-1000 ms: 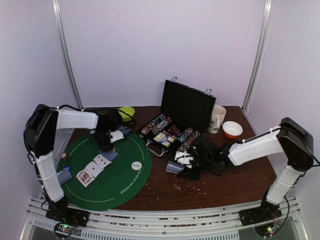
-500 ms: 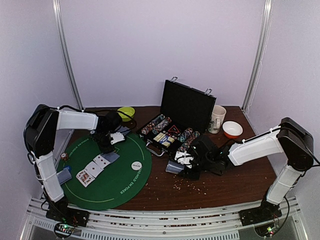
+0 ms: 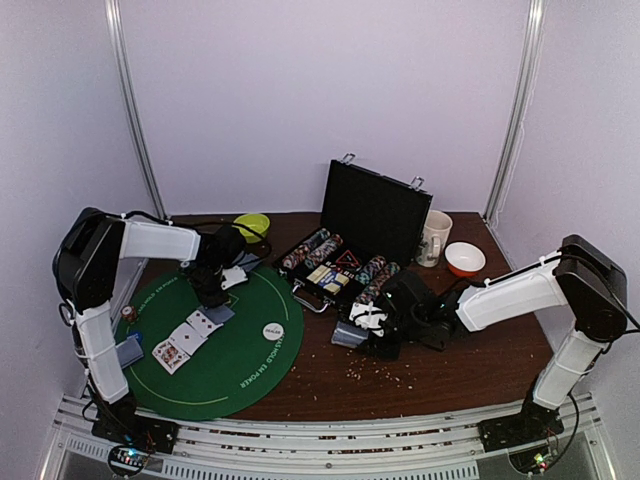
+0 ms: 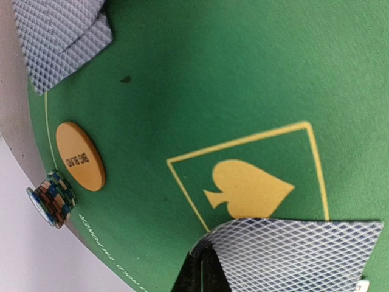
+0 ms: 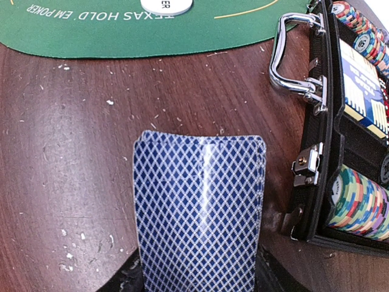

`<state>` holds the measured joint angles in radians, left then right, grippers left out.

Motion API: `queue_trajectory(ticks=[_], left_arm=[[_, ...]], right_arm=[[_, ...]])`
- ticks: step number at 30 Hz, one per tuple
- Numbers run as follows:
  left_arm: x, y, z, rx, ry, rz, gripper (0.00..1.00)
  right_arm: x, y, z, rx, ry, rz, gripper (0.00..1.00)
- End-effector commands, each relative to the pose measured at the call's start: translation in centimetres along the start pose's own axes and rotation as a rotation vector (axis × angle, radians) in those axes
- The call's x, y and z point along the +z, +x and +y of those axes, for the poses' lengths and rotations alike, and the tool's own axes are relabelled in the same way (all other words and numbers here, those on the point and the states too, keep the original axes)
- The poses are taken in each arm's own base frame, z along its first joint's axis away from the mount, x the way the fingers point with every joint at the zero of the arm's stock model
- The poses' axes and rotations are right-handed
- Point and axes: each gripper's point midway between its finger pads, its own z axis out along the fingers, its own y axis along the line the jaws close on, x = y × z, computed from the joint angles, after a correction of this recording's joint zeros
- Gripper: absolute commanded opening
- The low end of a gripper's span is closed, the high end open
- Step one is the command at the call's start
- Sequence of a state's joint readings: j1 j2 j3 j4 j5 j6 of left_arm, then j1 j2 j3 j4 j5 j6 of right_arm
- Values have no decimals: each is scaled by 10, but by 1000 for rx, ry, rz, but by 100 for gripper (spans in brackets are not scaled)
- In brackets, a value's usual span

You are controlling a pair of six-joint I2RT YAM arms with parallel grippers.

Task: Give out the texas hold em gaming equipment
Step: Place the poker card in the community card area.

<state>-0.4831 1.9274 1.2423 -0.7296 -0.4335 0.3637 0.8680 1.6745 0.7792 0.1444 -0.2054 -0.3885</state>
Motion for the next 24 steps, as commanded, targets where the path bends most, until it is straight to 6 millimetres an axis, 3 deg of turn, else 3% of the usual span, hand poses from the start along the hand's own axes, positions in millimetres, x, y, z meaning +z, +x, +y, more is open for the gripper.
queue_trajectory(ticks=[1, 12, 19, 24], left_arm=[[-8, -12, 7, -55, 6, -43, 0], [1, -15, -3, -84, 64, -22, 0], [-1, -11, 1, -90, 49, -17, 0], [-9, -11, 9, -107, 21, -22, 28]], right_arm=[[-3, -8, -7, 9, 25, -13, 53], [-3, -6, -8, 10, 30, -8, 53], [-3, -7, -8, 8, 30, -9, 53], [-3, -7, -8, 8, 28, -8, 53]])
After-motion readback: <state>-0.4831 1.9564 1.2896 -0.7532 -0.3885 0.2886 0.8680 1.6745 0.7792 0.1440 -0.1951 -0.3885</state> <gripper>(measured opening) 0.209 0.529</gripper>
